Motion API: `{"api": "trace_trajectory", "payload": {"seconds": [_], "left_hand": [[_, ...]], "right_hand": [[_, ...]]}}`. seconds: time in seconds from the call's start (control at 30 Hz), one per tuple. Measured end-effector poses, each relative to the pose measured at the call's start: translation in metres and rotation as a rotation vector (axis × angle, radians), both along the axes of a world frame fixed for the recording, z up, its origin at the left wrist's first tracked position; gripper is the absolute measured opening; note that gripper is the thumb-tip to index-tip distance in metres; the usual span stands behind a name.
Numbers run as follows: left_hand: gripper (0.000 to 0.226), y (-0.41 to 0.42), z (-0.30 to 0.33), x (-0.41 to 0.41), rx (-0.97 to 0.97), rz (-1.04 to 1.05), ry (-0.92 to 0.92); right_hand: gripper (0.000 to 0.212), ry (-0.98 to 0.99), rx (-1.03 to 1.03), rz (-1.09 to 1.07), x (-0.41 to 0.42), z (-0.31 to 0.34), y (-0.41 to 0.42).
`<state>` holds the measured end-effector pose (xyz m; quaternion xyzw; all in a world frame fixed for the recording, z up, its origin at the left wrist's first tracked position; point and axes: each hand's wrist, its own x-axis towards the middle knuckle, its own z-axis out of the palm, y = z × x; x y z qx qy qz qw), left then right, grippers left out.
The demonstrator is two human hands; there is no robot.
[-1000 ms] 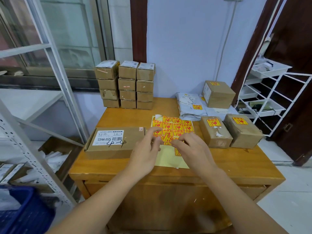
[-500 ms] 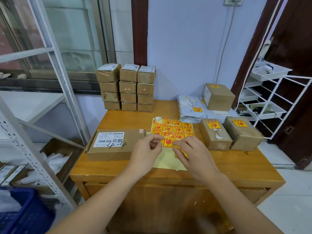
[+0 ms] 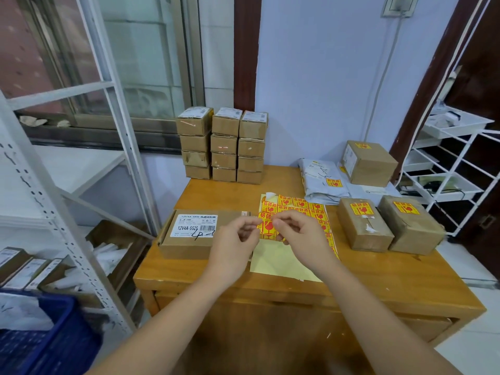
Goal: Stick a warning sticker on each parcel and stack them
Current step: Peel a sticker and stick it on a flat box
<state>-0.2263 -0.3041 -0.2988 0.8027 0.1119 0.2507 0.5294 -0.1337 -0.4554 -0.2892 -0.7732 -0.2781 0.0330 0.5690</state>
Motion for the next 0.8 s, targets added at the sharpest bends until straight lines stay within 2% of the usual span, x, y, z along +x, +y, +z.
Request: {"api": "trace_trajectory", "payload": {"seconds": [0.13,0.33,0.43,0.6,0.8], "left_hand": [[0.024,0.016,0.000,-0.003,0.041,0.027,-0.001],[0.029,0.059,0.005,-0.002,0.307,0.096,-0.015],[0.035,0.089,0.005,0.003,0.524,0.119,0.098],[0.058,0.107,0.002,0.020,0.686,0.058,0.297],[0.066,0.104,-0.011,0.035,0.676,0.032,0.283]], "right_hand": [[0.015,0.031,-0.003,0.019,0.001,0.000,0.018],[0.019,-0.028,-0.068,-0.008,0.016,0.001,0.046],[0.015,-0.069,-0.158,-0.019,0.026,0.001,0.060],[0.014,-0.104,-0.282,-0.001,0.035,-0.008,0.087],[0.017,-0.087,-0.346,-0.016,0.042,-0.016,0.105]]}}
